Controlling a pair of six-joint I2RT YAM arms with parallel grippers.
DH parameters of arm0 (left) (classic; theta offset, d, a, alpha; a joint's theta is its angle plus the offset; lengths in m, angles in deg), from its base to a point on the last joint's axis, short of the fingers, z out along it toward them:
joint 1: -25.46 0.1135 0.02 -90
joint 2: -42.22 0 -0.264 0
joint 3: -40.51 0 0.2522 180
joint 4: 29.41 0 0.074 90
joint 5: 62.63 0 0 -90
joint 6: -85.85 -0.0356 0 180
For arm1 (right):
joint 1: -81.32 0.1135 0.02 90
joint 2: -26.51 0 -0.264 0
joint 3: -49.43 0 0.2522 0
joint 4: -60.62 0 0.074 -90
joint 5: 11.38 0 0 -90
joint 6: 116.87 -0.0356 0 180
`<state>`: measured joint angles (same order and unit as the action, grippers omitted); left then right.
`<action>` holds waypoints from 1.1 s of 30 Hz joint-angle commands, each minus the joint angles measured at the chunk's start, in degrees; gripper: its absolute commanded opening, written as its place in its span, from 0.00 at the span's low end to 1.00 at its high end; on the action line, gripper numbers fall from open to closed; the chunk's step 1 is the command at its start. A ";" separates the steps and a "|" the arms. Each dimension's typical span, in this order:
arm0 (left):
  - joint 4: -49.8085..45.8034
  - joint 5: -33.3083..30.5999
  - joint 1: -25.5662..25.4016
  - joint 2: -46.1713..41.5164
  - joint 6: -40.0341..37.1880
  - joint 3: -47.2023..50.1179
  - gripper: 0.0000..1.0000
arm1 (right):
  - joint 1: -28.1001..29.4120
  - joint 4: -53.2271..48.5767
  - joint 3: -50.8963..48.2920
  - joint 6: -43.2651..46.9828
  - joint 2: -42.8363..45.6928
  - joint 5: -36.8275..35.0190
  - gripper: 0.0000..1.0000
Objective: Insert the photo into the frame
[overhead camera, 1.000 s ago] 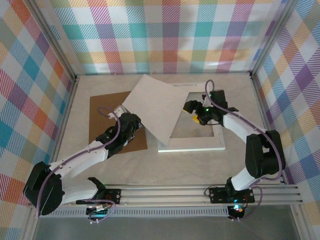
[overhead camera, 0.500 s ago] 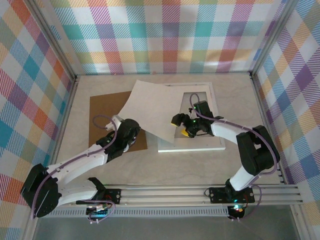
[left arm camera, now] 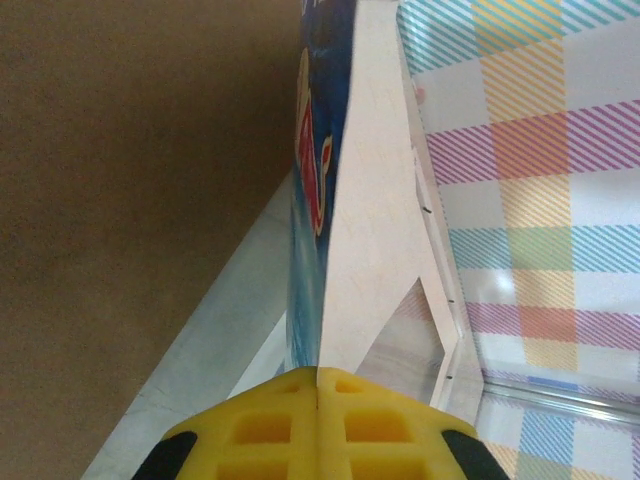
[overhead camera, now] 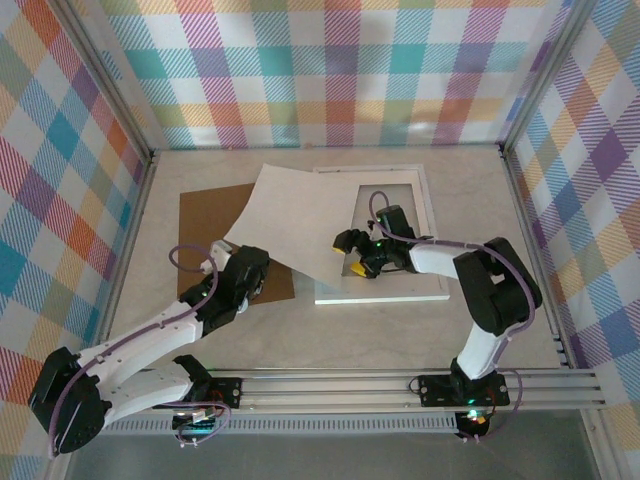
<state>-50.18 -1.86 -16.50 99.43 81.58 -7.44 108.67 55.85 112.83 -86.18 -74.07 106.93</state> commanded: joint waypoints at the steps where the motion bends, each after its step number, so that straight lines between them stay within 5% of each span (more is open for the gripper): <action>1: 1.75 -1.20 -0.36 -1.89 1.24 0.97 0.00 | 0.92 6.63 1.92 -3.51 -2.27 2.95 0.84; 18: 0.14 0.32 -0.26 -7.32 0.87 3.82 0.00 | -0.44 6.93 4.36 -2.86 -0.02 1.66 0.76; 33: -1.24 2.42 -0.24 -5.42 0.38 3.53 0.02 | -2.29 6.63 7.30 -1.58 -1.14 0.96 0.28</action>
<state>-49.81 -0.05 -16.48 93.49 82.61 -3.25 106.86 62.12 117.66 -88.82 -75.29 107.65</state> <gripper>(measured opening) 0.050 0.314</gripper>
